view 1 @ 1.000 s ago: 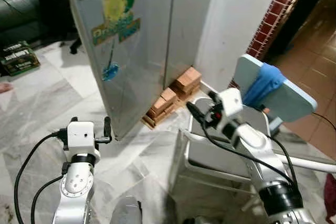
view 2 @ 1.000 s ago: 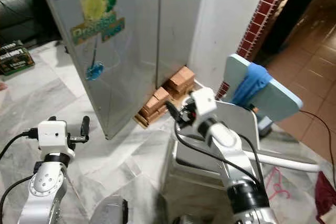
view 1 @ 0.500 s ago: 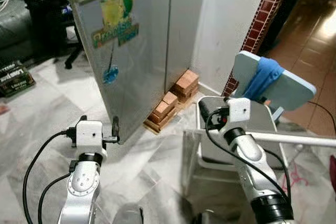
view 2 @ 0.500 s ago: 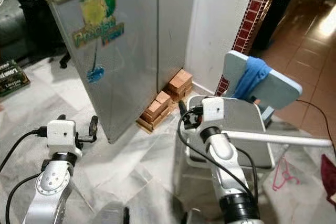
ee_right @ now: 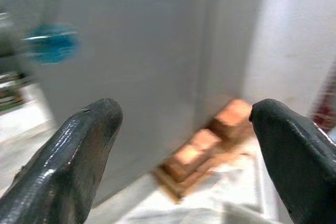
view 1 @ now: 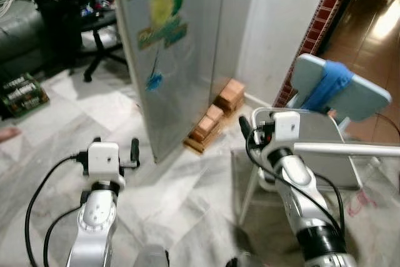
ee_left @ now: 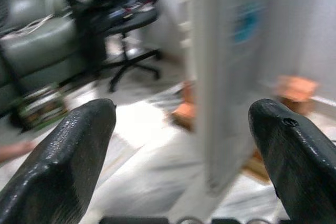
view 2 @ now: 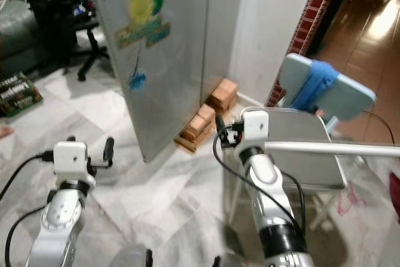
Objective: Restocking fridge
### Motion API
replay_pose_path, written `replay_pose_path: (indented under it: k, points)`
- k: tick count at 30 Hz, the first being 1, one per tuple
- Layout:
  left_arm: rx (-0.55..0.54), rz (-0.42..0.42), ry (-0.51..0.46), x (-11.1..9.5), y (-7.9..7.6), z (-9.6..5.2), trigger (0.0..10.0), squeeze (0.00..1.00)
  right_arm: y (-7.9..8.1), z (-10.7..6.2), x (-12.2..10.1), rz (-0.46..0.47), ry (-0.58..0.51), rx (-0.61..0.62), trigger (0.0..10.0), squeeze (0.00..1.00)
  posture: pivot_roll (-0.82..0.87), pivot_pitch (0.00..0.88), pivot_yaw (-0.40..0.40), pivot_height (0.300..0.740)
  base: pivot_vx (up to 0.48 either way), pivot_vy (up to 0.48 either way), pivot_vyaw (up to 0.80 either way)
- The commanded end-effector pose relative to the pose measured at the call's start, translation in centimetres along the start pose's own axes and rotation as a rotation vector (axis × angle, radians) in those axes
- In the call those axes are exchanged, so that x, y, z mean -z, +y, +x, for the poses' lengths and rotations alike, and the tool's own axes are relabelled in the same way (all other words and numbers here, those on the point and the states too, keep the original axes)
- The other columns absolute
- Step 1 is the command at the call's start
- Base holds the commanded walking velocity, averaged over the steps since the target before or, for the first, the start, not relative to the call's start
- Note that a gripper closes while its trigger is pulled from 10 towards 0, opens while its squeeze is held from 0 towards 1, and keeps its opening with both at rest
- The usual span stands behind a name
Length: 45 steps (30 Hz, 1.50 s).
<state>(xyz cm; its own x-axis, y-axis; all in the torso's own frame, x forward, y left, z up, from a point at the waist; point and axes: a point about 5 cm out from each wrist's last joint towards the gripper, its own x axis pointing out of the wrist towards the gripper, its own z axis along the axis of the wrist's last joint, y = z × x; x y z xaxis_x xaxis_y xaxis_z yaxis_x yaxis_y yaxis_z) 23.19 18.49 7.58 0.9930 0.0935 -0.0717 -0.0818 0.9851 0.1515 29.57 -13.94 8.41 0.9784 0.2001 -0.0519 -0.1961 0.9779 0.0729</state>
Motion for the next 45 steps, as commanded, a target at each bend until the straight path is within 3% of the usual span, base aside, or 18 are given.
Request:
replay_pose_path:
  k: [1, 33, 45]
  points:
    - [-0.017, 0.001, -0.005, -0.2, 0.5, 0.0, 10.0, 0.0, 0.4, 0.3, -0.7, -0.005, -0.027, -0.017, 10.0, 0.0, 0.12, 0.066, -0.013, 0.74, 0.0, 0.472, 0.0]
    - [0.001, 0.004, -0.011, -0.1, -0.1, -0.2, 10.0, 0.0, -0.5, 0.6, -0.5, -0.018, -0.027, 0.053, 10.0, 0.0, 0.12, 0.07, -0.012, 0.74, 0.0, 0.471, -0.02]
    - [0.0, 0.0, -0.023, -0.5, -0.3, 0.1, 10.0, 0.0, -0.5, 0.9, -0.6, -0.019, -0.031, 0.065, 10.0, 0.0, 0.13, 0.068, -0.009, 0.74, 0.0, 0.0, -0.7]
